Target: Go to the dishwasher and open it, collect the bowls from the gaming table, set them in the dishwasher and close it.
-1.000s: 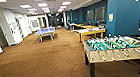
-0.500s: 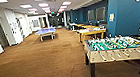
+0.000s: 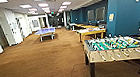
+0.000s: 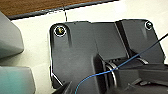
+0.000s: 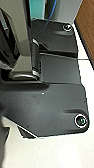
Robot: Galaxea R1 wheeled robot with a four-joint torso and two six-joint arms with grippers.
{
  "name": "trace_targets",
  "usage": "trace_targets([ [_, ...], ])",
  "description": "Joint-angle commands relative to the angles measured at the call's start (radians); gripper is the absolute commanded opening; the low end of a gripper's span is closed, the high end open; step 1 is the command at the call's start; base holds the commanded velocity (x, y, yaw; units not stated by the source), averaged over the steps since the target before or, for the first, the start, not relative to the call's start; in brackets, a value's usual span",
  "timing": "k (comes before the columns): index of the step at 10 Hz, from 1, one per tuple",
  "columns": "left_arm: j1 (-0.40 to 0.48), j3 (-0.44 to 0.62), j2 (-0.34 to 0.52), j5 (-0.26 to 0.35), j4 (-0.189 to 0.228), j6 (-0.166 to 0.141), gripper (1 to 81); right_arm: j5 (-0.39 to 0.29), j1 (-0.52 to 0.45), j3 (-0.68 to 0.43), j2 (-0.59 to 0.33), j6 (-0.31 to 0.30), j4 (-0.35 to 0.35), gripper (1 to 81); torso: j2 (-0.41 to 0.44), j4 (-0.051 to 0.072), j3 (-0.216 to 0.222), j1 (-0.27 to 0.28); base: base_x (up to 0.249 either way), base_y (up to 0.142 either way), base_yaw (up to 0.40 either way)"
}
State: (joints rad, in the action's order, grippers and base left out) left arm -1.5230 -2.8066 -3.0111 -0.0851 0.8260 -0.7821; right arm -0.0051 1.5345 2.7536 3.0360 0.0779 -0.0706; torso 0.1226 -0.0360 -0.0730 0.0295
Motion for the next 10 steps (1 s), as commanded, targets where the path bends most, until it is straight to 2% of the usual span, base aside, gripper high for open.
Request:
trace_targets([
  [1, 0.057, -0.005, 0.009, 0.042, 0.001, 0.001, 81.1, -0.053, -0.061, 0.001, -0.001, 0.002, 0.005, 81.1, 0.000, 0.000, 0.000, 0.000, 0.000, 0.000, 0.000],
  [10, 0.057, -0.004, 0.012, 0.041, -0.002, -0.006, 81.1, -0.053, -0.056, -0.002, 0.000, 0.000, 0.003, 81.1, 0.000, 0.000, 0.000, 0.000, 0.000, 0.000, 0.000],
])
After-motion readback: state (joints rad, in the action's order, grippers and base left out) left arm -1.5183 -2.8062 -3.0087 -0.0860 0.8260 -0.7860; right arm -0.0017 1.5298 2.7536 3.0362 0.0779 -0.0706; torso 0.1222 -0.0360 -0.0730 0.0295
